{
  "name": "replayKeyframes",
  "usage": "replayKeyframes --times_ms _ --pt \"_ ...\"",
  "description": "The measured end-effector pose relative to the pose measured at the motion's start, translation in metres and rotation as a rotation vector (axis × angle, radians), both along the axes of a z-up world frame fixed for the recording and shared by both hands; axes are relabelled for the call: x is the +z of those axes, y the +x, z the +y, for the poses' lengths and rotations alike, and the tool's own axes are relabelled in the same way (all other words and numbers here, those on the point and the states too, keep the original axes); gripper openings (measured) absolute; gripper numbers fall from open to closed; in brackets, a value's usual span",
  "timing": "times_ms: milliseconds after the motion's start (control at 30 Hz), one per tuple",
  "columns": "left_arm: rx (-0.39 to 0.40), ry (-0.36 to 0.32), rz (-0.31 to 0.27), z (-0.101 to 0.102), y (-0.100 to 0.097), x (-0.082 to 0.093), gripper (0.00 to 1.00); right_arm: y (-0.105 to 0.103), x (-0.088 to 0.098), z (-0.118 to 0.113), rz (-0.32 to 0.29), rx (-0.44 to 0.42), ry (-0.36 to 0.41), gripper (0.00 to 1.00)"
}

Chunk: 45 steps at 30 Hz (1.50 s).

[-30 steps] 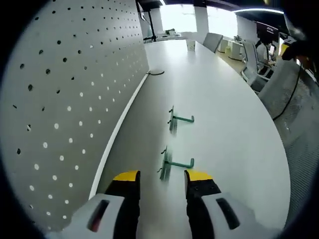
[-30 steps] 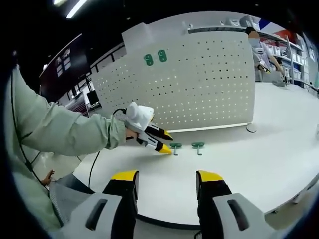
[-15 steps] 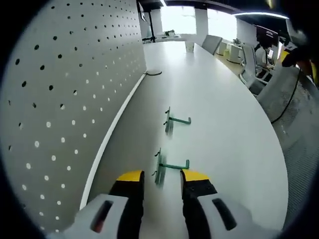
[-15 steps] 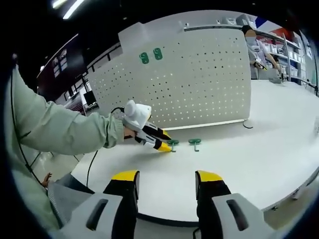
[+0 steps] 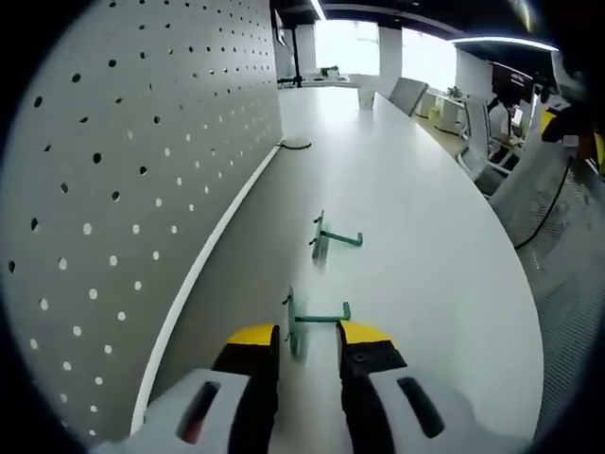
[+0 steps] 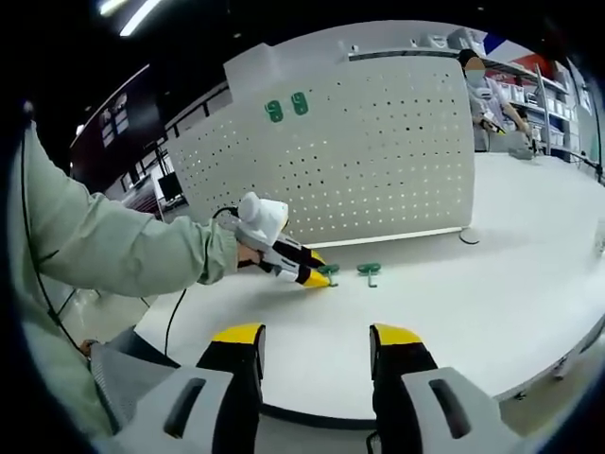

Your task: Insert the hook assembly into the mounting plate slot until the hook locks in place.

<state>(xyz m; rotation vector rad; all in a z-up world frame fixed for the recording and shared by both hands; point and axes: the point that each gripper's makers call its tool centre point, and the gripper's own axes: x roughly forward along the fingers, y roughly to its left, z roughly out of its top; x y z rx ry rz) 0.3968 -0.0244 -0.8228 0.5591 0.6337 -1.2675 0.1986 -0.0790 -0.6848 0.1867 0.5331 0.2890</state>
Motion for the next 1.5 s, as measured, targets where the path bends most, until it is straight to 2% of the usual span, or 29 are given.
replayKeyframes --times_ms 500,633,700,1033,1067,1167,1300,1500 --pt "0.106 -0.047 -0.010 0.001 0.010 0.002 0.06 -0.001 0.001 -0.001 -0.004 -0.004 0.000 0.43" --pt "0.141 -0.059 0.007 0.002 0.014 0.001 0.04 -0.001 0.004 0.001 -0.008 -0.004 0.009 0.43" --pt "0.182 -0.067 0.045 0.003 0.015 0.001 0.03 -0.001 0.004 0.002 -0.008 -0.001 0.003 0.43" --pt "0.204 -0.044 0.052 0.006 0.007 0.000 0.02 0.000 0.008 0.001 -0.019 -0.002 0.007 0.42" --pt "0.189 -0.077 0.012 0.003 0.008 0.006 0.02 0.000 0.008 0.001 -0.019 0.000 0.008 0.42" --pt "0.207 -0.089 0.013 0.006 0.005 0.012 0.02 0.001 0.009 0.003 -0.023 0.008 0.008 0.42" --pt "0.182 -0.074 -0.021 0.009 0.000 0.018 0.02 0.003 0.010 0.005 -0.030 0.016 0.011 0.42" --pt "0.183 -0.098 -0.049 0.013 -0.002 0.035 0.02 0.005 0.016 0.009 -0.047 0.040 0.010 0.42"
